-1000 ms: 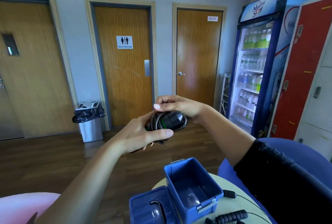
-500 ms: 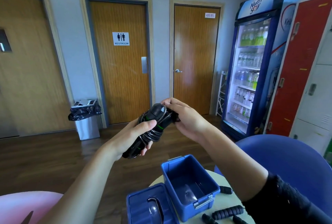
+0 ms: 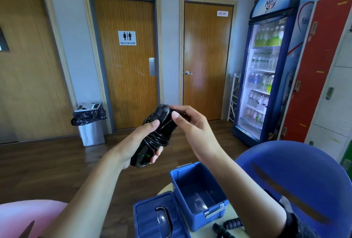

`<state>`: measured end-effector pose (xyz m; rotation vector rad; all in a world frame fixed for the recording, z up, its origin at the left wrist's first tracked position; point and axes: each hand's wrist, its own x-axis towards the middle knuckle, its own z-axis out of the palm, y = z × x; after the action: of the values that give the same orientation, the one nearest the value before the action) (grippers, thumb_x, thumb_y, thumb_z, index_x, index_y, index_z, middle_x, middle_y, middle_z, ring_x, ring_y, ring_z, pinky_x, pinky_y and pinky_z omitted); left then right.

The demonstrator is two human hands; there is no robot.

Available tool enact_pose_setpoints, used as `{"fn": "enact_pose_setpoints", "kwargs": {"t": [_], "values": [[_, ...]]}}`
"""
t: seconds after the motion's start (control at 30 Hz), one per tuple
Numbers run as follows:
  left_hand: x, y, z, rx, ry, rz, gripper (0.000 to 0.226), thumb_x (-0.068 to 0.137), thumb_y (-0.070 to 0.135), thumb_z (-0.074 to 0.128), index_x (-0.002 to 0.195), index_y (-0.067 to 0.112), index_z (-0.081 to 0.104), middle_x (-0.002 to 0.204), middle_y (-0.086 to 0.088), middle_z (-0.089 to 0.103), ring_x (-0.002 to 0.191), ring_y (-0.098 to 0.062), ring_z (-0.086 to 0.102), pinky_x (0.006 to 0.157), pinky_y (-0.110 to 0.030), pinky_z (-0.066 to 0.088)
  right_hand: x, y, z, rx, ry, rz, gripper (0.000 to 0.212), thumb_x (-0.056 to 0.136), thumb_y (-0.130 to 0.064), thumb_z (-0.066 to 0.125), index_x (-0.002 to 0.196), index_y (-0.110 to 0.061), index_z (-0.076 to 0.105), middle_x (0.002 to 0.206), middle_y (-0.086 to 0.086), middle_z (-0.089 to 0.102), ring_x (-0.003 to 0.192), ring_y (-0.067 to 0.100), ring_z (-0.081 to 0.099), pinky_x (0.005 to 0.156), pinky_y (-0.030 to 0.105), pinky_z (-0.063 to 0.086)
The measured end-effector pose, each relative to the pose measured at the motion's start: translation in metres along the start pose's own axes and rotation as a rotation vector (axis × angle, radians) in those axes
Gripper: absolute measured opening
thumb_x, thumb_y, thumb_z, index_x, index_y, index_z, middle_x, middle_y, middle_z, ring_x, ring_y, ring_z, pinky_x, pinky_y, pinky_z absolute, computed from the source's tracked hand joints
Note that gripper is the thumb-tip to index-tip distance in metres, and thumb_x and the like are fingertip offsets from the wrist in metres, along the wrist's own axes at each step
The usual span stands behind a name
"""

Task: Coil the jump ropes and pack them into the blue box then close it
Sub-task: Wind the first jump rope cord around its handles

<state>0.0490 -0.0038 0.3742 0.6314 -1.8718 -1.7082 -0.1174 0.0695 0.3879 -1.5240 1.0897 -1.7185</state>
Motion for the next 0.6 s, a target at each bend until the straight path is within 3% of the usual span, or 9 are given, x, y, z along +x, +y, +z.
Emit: {"fn": "enact_pose_setpoints", "kwargs": {"t": [0.13,0.43,0.6], "values": [[0.001,-0.006,-0.004,-0.06,0.009,-0.008,0.084,0.059,0.075,0.071,0.107,0.007,0.059,0.07,-0.021,0.057,0.052,-0.028,0.052,0.056,-0.033,0.044,-0.003,0.003,0.001,-0.083,-0.026,-0.07,0.027,0.096,-0.013,0.056,0.122,-0.011,0.064,0.113,0.003,0.071,0.108,0.01,0.064,0.093,0.023,0.051],[0.002,-0.014,0.001,-0.192,-0.024,0.041,0.072,0.062,0.072,0.071,0.099,0.011,0.064,0.069,-0.023,0.055,0.048,-0.028,0.052,0.053,-0.034,0.043,-0.007,0.021,0.01,-0.018,0.068,-0.294,0.021,0.09,-0.005,0.064,0.111,-0.009,0.065,0.116,0.005,0.067,0.114,0.018,0.062,0.093,0.027,0.052],[0.004,-0.014,0.006,-0.26,-0.021,0.018,0.081,0.055,0.072,0.074,0.106,0.011,0.059,0.065,-0.022,0.055,0.047,-0.027,0.052,0.051,-0.033,0.043,-0.002,0.025,0.012,-0.009,0.052,-0.363,0.03,0.087,-0.006,0.066,0.116,-0.008,0.058,0.112,0.003,0.063,0.107,0.024,0.061,0.093,0.043,0.051]]}}
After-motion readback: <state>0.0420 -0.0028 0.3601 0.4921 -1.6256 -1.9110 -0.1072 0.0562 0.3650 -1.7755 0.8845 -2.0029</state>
